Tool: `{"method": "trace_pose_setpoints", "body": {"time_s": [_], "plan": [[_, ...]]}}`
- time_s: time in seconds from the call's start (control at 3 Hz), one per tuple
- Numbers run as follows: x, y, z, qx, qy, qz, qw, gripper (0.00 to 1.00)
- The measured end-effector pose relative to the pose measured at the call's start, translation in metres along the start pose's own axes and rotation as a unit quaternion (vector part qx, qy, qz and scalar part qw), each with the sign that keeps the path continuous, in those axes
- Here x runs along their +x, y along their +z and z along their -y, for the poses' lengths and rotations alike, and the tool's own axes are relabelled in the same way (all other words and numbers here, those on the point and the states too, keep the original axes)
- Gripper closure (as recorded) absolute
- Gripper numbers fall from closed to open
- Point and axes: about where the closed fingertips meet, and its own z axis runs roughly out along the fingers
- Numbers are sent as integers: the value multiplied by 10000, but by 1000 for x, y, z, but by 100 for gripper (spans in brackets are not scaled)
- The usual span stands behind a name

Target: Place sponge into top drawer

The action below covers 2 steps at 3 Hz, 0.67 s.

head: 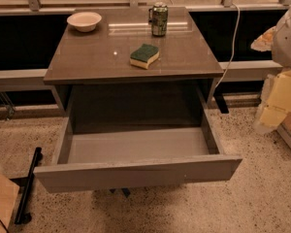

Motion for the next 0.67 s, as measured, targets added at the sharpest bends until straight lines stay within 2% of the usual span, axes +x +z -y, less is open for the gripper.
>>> {"method": "trace_pose_setpoints", "body": {"time_s": [0.33,0.67], "plan": [[-2,0,2,45,8,79,10000,0],[-12,9,16,128,82,553,9984,0]]}}
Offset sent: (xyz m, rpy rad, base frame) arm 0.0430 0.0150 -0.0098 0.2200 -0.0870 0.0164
